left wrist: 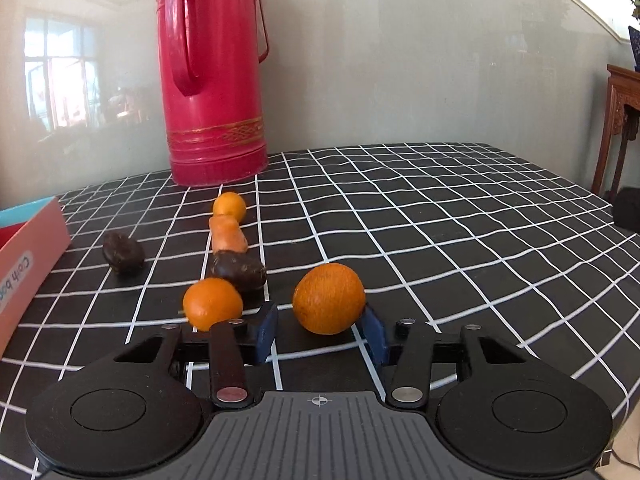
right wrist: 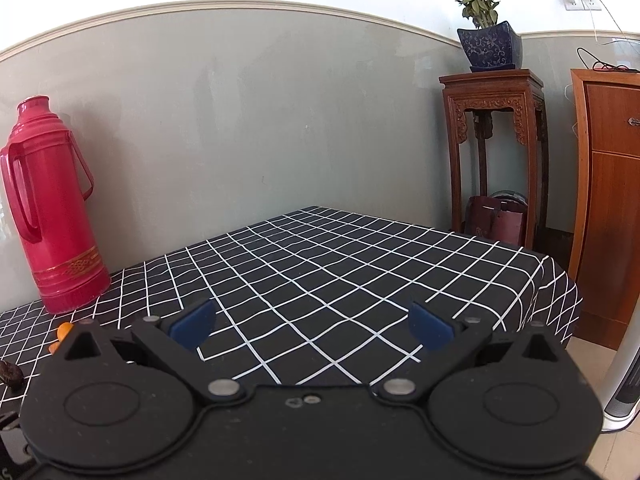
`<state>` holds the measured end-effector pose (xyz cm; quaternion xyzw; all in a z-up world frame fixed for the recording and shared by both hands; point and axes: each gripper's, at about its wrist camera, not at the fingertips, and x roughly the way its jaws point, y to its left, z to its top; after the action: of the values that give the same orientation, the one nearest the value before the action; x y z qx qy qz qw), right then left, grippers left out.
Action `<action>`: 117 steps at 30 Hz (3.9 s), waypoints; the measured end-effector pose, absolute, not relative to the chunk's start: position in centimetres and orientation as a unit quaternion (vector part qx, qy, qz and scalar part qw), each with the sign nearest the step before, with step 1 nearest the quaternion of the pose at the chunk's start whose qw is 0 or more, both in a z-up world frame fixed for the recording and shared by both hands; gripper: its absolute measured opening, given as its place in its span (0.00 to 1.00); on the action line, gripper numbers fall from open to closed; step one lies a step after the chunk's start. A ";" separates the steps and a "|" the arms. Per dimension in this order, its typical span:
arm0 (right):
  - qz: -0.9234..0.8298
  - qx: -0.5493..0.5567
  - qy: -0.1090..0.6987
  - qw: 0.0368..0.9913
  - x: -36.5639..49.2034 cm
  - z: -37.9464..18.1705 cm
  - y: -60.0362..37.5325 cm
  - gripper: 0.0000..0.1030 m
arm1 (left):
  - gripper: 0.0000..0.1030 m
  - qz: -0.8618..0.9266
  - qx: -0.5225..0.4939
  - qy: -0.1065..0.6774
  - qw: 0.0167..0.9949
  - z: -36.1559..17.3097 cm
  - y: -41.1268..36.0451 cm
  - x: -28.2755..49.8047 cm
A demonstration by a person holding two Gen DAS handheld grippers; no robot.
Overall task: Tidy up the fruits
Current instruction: 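Move the left gripper to another mandarin orange and close on it, then carry the orange into the box and open the left gripper, then lower the right gripper onto a small mandarin orange and close on it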
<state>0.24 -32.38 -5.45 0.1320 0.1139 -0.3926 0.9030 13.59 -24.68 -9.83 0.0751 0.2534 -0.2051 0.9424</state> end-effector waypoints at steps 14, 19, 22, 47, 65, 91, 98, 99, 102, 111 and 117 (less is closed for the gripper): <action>-0.385 0.142 0.112 0.905 0.2 -5.4 -32.6 0.94 | 0.37 -0.222 0.096 0.248 0.938 -9.6 -26.3 14.3; -0.381 0.140 0.110 0.907 0.4 -5.2 -32.2 0.94 | 0.37 -0.204 0.091 0.233 0.946 -9.2 -24.2 13.9; -0.385 0.133 0.110 0.907 0.8 -5.1 -31.6 0.94 | 0.37 -0.182 0.090 0.215 0.955 -8.1 -22.1 13.7; -0.235 0.070 0.147 0.958 8.3 -5.3 -20.8 0.94 | 0.37 0.131 0.026 0.254 0.958 -5.4 4.0 21.9; -0.167 0.063 0.208 0.962 12.5 -7.1 -17.6 0.84 | 0.87 0.117 0.015 0.178 0.977 -3.8 5.6 16.7; -0.156 0.032 0.256 0.954 15.8 -8.6 -16.3 0.26 | 0.94 0.194 -0.037 0.171 0.965 -3.9 12.7 15.4; -0.051 0.044 0.187 0.980 14.0 -6.2 -13.8 0.16 | 0.95 0.203 -0.048 0.175 0.962 -4.0 13.4 15.3; -0.050 0.031 0.184 0.981 14.0 -6.1 -13.2 0.16 | 0.96 0.204 -0.048 0.175 0.962 -3.9 13.4 15.3; -0.061 0.012 0.192 0.979 14.0 -6.4 -12.6 0.22 | 0.96 0.208 -0.049 0.176 0.961 -4.0 13.6 15.2; -0.087 0.044 0.234 0.967 14.1 -7.9 -15.2 0.37 | 0.97 0.204 -0.065 0.182 0.960 -4.0 13.9 15.5; -0.056 0.079 0.239 0.966 16.0 -8.2 -14.5 0.62 | 0.97 0.193 -0.049 0.178 0.964 -4.0 12.7 15.5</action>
<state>15.98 -14.50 -8.16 0.0787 0.2385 -0.0560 0.9663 15.45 12.70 -4.03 -0.0494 0.1784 0.1933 0.9635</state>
